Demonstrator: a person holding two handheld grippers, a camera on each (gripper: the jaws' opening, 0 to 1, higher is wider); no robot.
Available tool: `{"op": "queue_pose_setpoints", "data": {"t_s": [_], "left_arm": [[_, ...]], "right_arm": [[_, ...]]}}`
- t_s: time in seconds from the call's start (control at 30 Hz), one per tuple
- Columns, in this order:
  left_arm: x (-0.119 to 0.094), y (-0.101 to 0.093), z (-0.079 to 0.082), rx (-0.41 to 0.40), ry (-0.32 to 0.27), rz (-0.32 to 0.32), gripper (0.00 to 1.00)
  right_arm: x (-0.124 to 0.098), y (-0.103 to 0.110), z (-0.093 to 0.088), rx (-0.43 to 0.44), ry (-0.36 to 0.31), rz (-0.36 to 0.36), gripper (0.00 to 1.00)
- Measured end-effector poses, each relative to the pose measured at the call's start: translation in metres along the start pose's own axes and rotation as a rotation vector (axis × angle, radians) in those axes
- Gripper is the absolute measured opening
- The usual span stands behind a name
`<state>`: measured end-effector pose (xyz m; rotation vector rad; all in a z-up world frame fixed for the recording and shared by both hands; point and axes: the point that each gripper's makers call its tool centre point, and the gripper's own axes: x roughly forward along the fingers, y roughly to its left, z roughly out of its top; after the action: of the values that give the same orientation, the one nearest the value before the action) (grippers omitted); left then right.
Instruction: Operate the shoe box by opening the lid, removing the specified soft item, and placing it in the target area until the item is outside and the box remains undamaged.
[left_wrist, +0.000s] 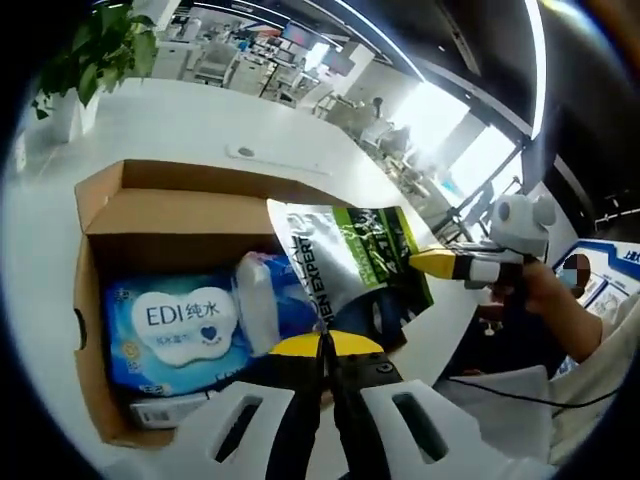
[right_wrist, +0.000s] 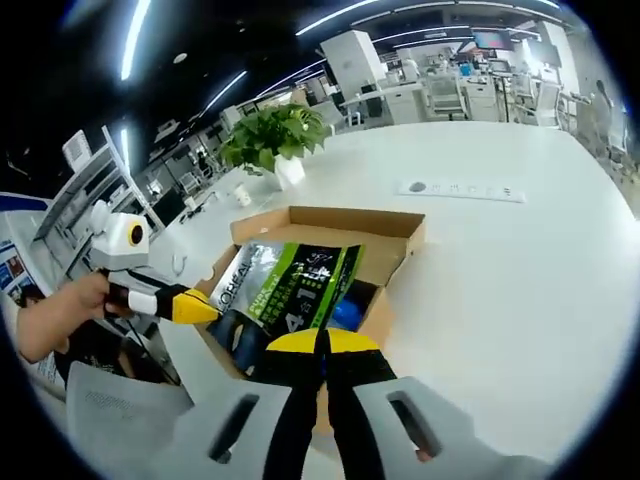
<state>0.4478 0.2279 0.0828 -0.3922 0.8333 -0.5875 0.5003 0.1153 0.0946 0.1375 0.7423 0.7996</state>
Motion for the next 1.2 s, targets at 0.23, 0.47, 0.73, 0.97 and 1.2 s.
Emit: {"op": "queue_pose_setpoints", "data": {"t_s": [0.23,0.47,0.73,0.97,1.2], "left_arm": [[0.012,-0.016,0.002,0.004,0.005,-0.015,0.0],[0.024,-0.029,0.003,0.011,0.008,-0.023,0.0],[0.037,-0.04,0.005,0.001,0.015,-0.032,0.0],[0.049,-0.05,0.003,-0.006,0.018,-0.034,0.0],[0.064,-0.059,0.002,-0.022,0.022,-0.039,0.0]], "right_arm": [[-0.014,-0.015,0.0,0.016,-0.01,-0.014,0.0],[-0.024,-0.031,-0.001,0.024,-0.007,-0.03,0.0],[-0.032,-0.044,-0.002,0.025,-0.006,-0.051,0.0],[-0.04,-0.056,-0.008,0.037,0.001,-0.074,0.0],[-0.046,-0.073,-0.014,0.049,0.008,-0.096,0.0]]}}
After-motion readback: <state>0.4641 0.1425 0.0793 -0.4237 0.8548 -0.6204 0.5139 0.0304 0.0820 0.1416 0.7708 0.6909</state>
